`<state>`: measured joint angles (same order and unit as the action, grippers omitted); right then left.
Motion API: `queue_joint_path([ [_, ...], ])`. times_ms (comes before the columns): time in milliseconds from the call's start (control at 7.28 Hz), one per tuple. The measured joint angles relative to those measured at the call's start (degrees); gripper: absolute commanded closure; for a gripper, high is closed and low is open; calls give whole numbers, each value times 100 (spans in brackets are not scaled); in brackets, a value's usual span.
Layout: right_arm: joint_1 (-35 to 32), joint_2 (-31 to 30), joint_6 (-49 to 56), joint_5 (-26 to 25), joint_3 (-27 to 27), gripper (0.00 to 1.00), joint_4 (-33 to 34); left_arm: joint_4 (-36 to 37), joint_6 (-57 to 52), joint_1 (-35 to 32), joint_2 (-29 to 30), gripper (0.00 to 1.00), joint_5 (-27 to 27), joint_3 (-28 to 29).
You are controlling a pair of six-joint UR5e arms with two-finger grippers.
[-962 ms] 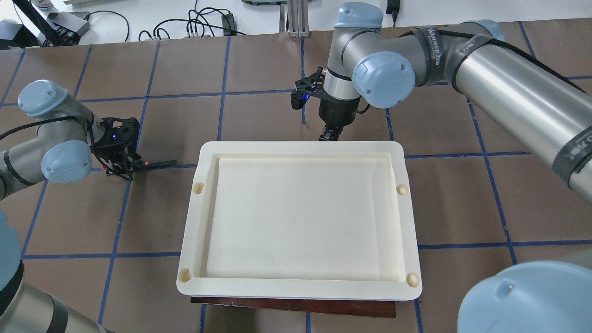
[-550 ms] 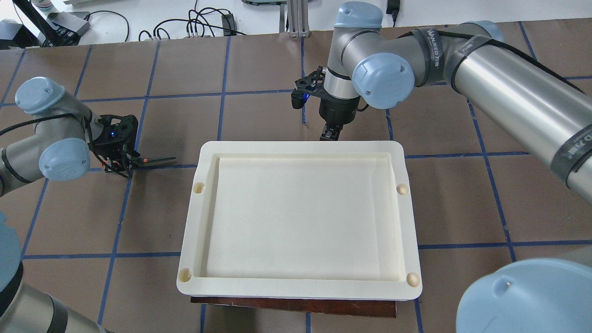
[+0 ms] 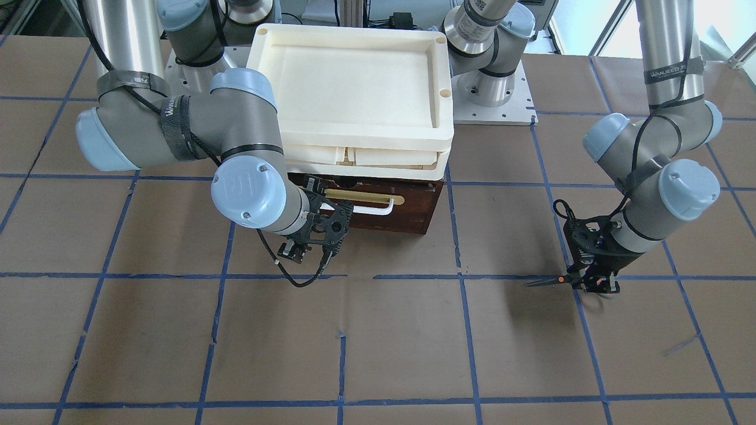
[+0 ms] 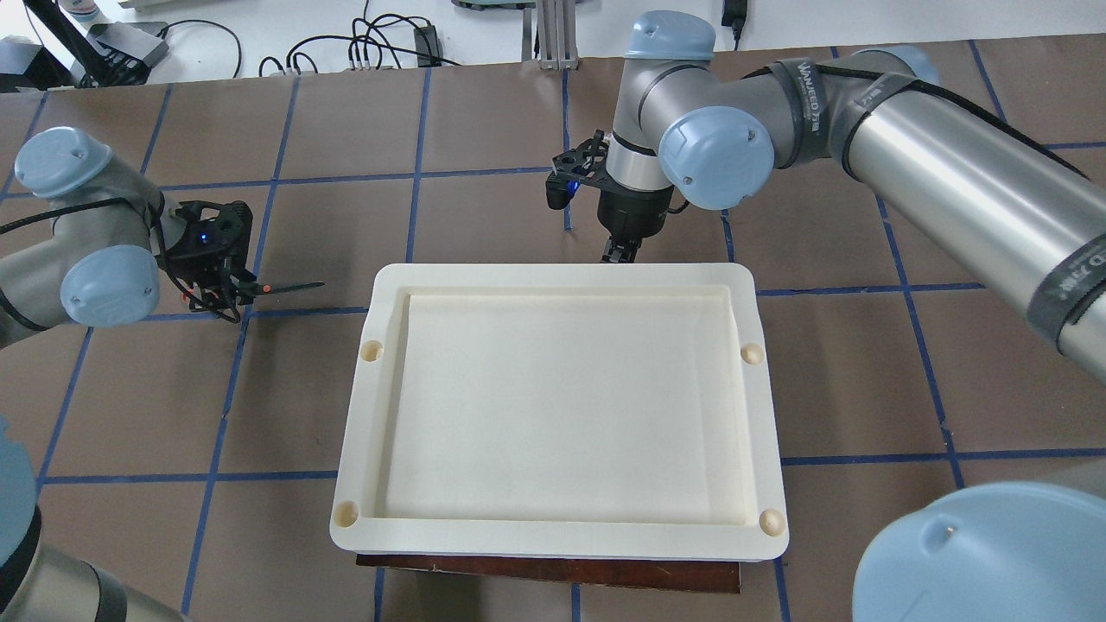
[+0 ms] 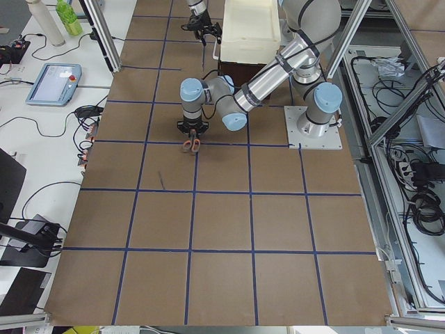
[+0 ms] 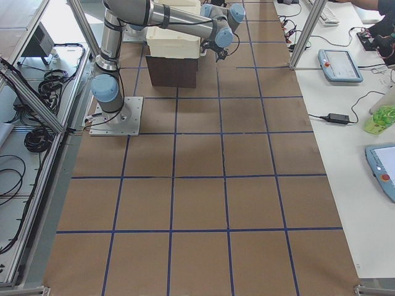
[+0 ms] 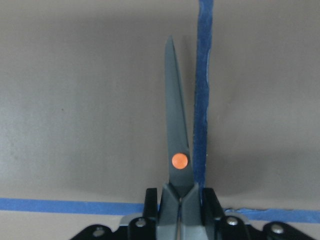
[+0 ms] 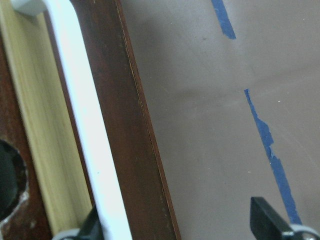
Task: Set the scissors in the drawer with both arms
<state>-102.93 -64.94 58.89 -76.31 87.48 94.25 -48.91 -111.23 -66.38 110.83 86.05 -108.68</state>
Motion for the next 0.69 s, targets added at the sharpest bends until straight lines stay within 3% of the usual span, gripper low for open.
queue_joint_path([
  [687, 8, 71, 80, -20, -176, 0, 165, -548, 32, -255, -315, 85, -13, 314],
])
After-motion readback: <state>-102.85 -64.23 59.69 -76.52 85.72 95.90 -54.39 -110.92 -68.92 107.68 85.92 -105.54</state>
